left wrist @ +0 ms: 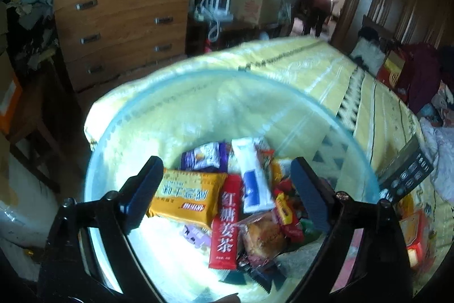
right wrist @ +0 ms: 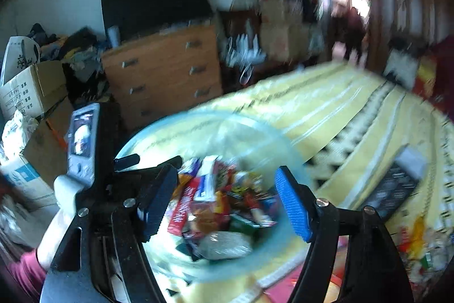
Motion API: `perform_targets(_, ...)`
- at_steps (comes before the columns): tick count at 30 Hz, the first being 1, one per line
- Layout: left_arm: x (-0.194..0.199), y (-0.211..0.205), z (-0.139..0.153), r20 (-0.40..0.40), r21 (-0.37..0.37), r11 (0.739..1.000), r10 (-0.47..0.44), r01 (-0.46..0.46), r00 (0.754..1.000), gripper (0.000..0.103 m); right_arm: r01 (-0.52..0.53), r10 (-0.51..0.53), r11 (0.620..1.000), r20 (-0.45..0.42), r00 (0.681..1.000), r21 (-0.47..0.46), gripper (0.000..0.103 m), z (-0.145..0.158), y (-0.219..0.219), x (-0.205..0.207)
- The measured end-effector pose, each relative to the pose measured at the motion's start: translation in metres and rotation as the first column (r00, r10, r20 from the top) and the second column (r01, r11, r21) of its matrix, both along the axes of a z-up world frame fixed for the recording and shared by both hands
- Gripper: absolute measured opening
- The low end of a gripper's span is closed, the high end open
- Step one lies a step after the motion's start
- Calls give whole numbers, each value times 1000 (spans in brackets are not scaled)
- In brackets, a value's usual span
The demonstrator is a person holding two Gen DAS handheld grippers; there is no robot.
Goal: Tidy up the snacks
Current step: 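Move both grippers back to the snack pile on the bed, then grasp the round white rice cracker packet with the left gripper while the right grasps a beige square packet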
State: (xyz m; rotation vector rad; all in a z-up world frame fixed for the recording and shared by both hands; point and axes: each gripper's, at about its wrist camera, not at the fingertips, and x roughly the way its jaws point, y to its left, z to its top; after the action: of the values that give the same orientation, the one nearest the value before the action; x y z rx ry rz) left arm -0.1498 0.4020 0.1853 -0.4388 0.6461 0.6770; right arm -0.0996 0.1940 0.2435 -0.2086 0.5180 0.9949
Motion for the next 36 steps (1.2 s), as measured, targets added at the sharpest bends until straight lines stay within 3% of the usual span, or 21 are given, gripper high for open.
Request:
perform_targets(4, -6, -40, 39, 138, 41, 995, -92, 87, 986, 91, 129, -129, 991, -8, 992, 33, 82, -18, -94, -18)
perform_targets(6, -3, -75, 58, 189, 60, 978, -209, 201, 960, 91, 214, -214, 977, -66, 975, -9, 82, -44, -145, -19)
perform_targets(7, -2, -103, 68, 209, 78, 957, -289, 278, 934, 92, 253, -256, 967, -104, 961, -38, 82, -58, -169, -19)
perform_targets(8, 1, -140, 78, 220, 106, 920, -391, 376, 894, 92, 303, -312, 950, -165, 936, -77, 82, -77, -203, -17)
perform_targets(11, 10, -245, 88, 187, 163, 753, -658, 638, 729, 98, 412, -438, 898, -235, 868, -152, 82, -111, -276, -20)
perform_targets(12, 19, -278, 82, 167, 147, 677, -736, 722, 656, 101, 436, -465, 885, -247, 850, -165, 82, -116, -294, -19)
perform_targets(13, 25, -295, 75, 154, 131, 637, -770, 760, 619, 102, 472, -506, 862, -267, 820, -186, 82, -126, -319, -20)
perform_targets(14, 43, -325, 58, 117, 95, 577, -816, 811, 566, 102, 500, -538, 843, -284, 794, -198, 82, -133, -339, -20)
perform_targets(16, 76, -350, 28, 73, 18, 517, -854, 856, 515, 101, 546, -582, 813, -313, 750, -203, 82, -142, -373, -18)
perform_targets(17, 101, -366, 6, 51, -61, 487, -870, 871, 490, 101, 562, -598, 801, -326, 733, -205, 82, -146, -387, -16)
perform_targets(20, 165, -390, -54, -2, -254, 470, -874, 845, 486, 100, 594, -619, 782, -357, 700, -191, 82, -152, -421, -14)
perform_targets(22, 192, -401, -80, -60, -290, 481, -872, 827, 486, 99, 605, -626, 774, -361, 691, -185, 82, -156, -439, -15)
perform_targets(25, 229, -419, -112, -111, -331, 476, -877, 815, 468, 99, 632, -648, 753, -377, 661, -186, 82, -163, -456, -10)
perform_targets(27, 239, -425, -124, -129, -345, 472, -880, 811, 458, 99, 645, -659, 740, -404, 635, -194, 82, -173, -470, -7)
perform_targets(29, 249, -432, -136, -170, -329, 498, -867, 802, 468, 99, 650, -664, 732, -423, 616, -203, 82, -183, -480, -4)
perform_targets(32, 261, -438, -149, -209, -304, 510, -860, 805, 466, 99, 654, -664, 729, -440, 605, -203, 82, -193, -489, -2)
perform_targets(36, 266, -446, -156, -240, -269, 502, -861, 822, 448, 77, 649, -656, 734, -456, 602, -199, 82, -202, -492, 3)
